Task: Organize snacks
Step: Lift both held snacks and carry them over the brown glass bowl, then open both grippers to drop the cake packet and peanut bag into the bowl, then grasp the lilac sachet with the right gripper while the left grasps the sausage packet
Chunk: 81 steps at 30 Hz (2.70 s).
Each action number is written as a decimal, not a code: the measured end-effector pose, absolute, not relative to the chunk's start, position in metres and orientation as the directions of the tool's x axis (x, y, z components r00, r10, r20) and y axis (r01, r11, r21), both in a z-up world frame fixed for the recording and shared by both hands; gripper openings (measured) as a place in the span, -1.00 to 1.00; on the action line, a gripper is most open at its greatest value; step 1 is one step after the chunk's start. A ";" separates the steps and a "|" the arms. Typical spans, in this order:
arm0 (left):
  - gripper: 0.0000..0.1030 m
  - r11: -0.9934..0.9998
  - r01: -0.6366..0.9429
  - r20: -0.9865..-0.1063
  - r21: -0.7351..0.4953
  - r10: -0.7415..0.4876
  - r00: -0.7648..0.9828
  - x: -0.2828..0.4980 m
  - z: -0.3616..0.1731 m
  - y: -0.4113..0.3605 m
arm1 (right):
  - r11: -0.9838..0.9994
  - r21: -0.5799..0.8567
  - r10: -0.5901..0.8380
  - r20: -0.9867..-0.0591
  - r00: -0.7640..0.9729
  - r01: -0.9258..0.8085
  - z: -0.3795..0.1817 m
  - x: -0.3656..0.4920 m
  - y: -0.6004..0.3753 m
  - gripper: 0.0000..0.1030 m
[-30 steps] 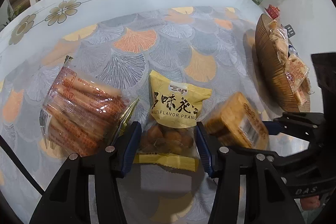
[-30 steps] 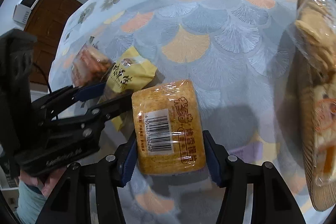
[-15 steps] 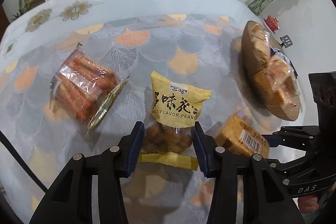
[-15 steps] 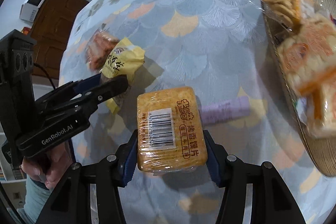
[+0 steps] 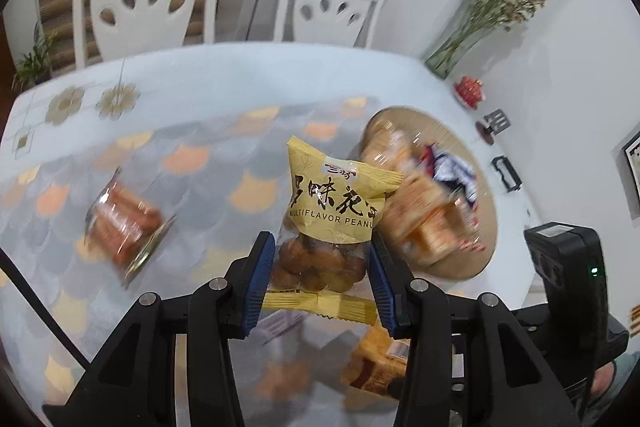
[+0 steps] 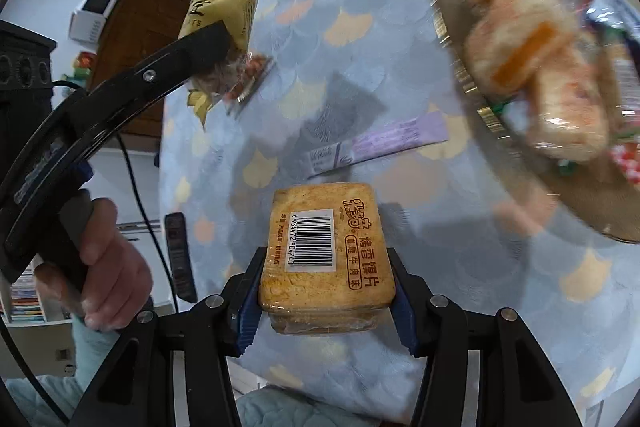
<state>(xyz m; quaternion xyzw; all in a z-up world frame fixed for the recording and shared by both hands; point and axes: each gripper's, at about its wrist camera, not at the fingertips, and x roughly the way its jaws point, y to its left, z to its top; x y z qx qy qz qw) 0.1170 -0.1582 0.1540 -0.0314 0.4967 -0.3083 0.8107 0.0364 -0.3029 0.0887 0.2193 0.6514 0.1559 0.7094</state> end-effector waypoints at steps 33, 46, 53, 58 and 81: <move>0.17 0.772 0.515 -0.791 -0.372 -0.554 0.259 0.138 0.162 -0.349 | 0.897 0.390 0.274 -0.859 0.432 0.206 0.175 0.098 -0.523 0.06; 0.25 0.800 0.442 -0.829 -0.406 -0.526 0.189 0.116 0.138 -0.314 | 0.856 0.463 0.378 -0.863 0.336 0.228 0.136 0.074 -0.543 0.11; 0.25 0.838 0.409 -0.827 -0.362 -0.491 0.274 0.105 0.151 -0.270 | 0.897 0.428 0.377 -0.871 0.315 0.110 0.146 0.063 -0.494 0.11; 0.25 0.865 0.340 -0.816 -0.369 -0.477 0.327 0.106 0.161 -0.220 | 0.908 0.418 0.395 -0.865 0.310 0.008 0.155 0.066 -0.443 0.11; 0.39 0.946 0.188 -0.850 -0.264 -0.320 0.418 0.139 0.159 -0.032 | 0.889 0.453 0.458 -0.875 0.158 -0.064 0.106 0.080 -0.272 0.12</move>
